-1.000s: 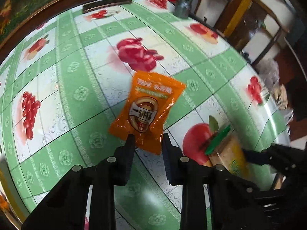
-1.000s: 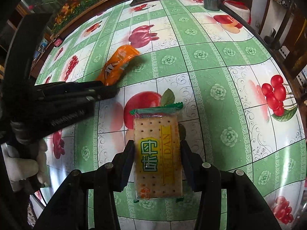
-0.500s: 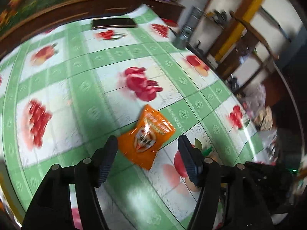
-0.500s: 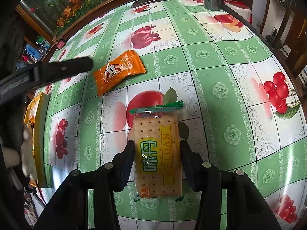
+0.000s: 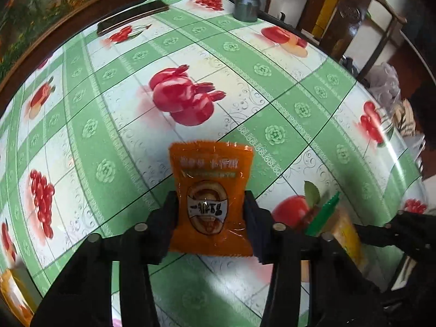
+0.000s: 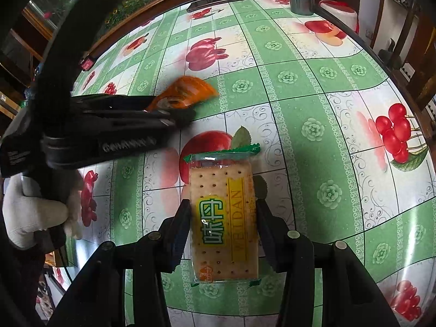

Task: Organize snacks
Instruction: 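Carry both held packs toward the white tray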

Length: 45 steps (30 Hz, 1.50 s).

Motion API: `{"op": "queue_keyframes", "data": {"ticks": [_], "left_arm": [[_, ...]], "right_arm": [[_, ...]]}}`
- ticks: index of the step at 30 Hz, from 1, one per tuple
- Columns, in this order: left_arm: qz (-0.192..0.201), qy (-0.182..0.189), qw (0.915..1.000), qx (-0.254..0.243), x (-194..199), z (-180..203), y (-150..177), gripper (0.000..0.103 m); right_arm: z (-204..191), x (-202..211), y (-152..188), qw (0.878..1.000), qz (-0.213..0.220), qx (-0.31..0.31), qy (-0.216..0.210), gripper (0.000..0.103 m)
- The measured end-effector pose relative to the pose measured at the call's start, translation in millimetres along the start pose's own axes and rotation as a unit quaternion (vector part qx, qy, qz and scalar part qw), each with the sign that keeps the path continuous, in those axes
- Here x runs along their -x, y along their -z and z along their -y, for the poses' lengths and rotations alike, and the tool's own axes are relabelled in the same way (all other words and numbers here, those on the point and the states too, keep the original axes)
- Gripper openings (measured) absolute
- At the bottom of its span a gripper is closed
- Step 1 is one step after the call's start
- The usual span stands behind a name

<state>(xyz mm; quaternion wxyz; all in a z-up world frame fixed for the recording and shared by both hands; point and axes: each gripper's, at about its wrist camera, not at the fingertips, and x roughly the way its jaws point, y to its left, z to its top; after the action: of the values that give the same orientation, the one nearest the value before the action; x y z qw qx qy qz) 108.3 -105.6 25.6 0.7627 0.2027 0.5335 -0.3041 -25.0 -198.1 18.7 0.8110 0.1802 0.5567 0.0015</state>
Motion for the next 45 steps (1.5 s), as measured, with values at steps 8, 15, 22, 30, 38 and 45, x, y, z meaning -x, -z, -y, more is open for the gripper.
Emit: {"op": "queue_keyframes", "data": {"ticks": [8, 15, 22, 30, 38, 45], "left_arm": [[0.028, 0.006, 0.9982, 0.053, 28.6, -23.2, 20.5, 0.043], [0.068, 0.011, 0.9928, 0.098, 75.7, -40.8, 53.5, 0.043], [0.102, 0.003, 0.9815, 0.162, 124.9, -67.6, 107.5, 0.043], [0.133, -0.003, 0.9597, 0.247, 170.1, -98.7, 174.1, 0.043], [0.158, -0.02, 0.9394, 0.303, 206.4, -116.0, 223.6, 0.043], [0.169, -0.041, 0.9285, 0.328, 224.3, -122.6, 247.7, 0.043]], "right_arm": [[-1.4, 1.3, 2.1, 1.0, 0.003, -0.005, -0.007, 0.048], [-19.2, 6.1, 4.5, 1.0, 0.009, 0.015, -0.003, 0.048], [-67.9, 12.7, 4.8, 0.998, 0.017, 0.065, -0.013, 0.048], [-135.0, 16.0, 13.0, 0.99, 0.024, 0.136, -0.004, 0.048], [-188.4, 33.5, 22.4, 0.977, 0.052, 0.204, 0.03, 0.048], [-226.3, 46.0, 29.0, 0.963, 0.075, 0.259, 0.032, 0.048]]}}
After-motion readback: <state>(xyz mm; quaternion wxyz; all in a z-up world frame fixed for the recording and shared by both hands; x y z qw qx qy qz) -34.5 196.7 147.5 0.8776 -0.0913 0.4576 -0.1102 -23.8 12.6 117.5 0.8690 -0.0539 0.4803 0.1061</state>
